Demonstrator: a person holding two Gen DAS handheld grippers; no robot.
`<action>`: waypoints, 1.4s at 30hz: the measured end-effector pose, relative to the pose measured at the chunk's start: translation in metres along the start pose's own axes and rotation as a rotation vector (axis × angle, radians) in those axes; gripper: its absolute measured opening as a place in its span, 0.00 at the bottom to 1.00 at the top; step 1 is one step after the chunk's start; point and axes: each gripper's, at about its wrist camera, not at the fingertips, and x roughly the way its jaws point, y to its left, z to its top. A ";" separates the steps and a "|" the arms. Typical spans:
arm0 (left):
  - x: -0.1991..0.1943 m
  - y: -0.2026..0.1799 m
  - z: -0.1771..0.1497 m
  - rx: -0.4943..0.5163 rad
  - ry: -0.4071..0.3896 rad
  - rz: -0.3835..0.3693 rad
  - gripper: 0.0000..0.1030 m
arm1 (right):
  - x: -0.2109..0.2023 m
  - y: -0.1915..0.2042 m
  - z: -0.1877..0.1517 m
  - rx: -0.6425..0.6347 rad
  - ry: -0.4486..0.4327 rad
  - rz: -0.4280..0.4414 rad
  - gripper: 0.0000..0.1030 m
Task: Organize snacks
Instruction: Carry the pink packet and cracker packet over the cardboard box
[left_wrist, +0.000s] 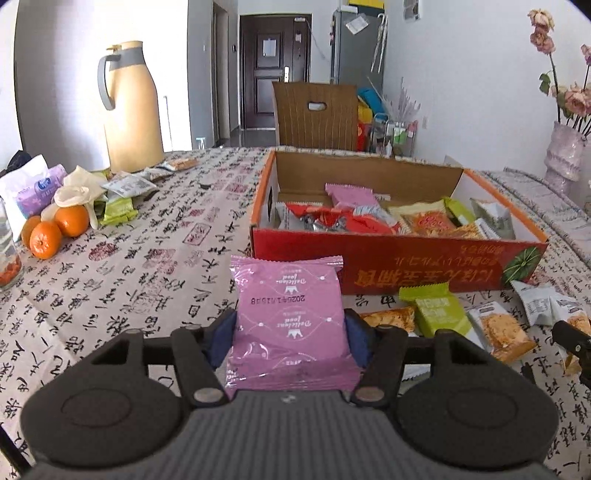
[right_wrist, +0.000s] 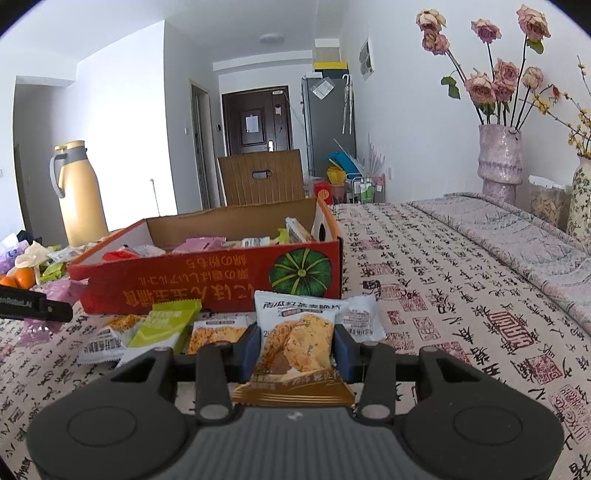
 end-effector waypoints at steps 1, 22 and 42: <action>-0.003 0.000 0.001 -0.002 -0.007 -0.001 0.61 | -0.001 0.000 0.001 0.000 -0.004 0.000 0.40; -0.032 -0.027 0.048 0.005 -0.173 -0.063 0.61 | 0.001 0.021 0.054 -0.033 -0.133 0.040 0.40; 0.017 -0.054 0.107 0.000 -0.237 -0.051 0.61 | 0.079 0.044 0.114 -0.083 -0.158 0.051 0.40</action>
